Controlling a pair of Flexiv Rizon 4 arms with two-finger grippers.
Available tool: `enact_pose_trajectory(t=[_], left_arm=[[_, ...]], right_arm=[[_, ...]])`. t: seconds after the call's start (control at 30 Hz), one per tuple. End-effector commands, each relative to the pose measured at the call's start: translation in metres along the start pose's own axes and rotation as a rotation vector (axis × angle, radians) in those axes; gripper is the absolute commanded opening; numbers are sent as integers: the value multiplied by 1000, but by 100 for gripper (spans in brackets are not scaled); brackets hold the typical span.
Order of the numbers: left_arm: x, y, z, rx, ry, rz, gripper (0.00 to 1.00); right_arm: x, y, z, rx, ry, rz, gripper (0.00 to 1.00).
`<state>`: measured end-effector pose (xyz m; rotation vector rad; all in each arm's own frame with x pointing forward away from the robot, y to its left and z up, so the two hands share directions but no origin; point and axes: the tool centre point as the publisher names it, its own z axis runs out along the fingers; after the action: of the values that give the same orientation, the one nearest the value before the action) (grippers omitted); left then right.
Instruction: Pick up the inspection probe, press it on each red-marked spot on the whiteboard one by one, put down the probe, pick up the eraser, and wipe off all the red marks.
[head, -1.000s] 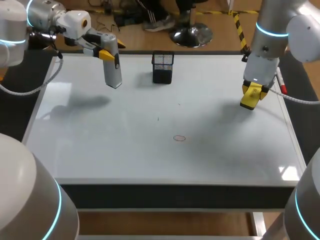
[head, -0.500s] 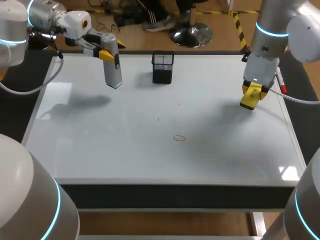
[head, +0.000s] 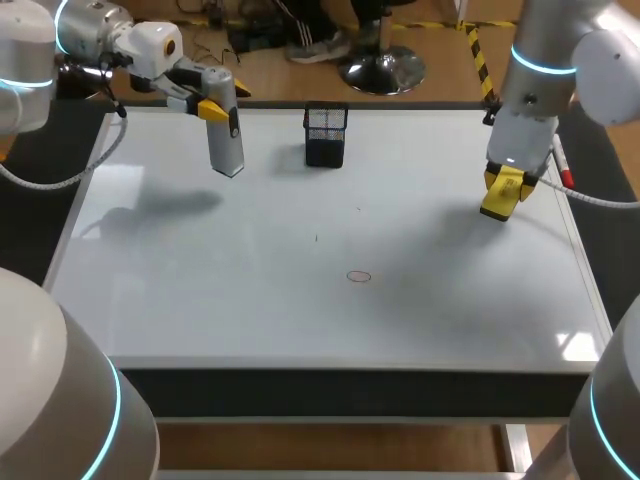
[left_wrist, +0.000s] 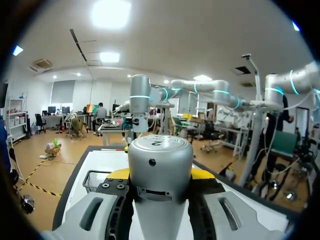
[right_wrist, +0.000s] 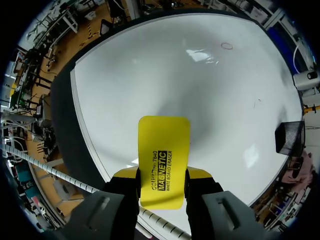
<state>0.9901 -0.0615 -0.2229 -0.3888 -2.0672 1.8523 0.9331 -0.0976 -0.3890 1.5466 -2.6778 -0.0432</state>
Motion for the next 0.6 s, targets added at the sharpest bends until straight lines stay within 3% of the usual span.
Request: enact_pose_trajectory(t=[0.03, 0.27, 0.6], left_arm=[[-1, -1, -1, 0, 5, -1, 0], [-1, -1, -1, 0, 5, -1, 0], [-1, -1, -1, 0, 5, -1, 0]], right_arm=[[-2, 24, -7, 35, 7, -21, 0], [-3, 64, -7, 65, 16, -85, 0], [-24, 135, -4, 70, 6, -212, 0]])
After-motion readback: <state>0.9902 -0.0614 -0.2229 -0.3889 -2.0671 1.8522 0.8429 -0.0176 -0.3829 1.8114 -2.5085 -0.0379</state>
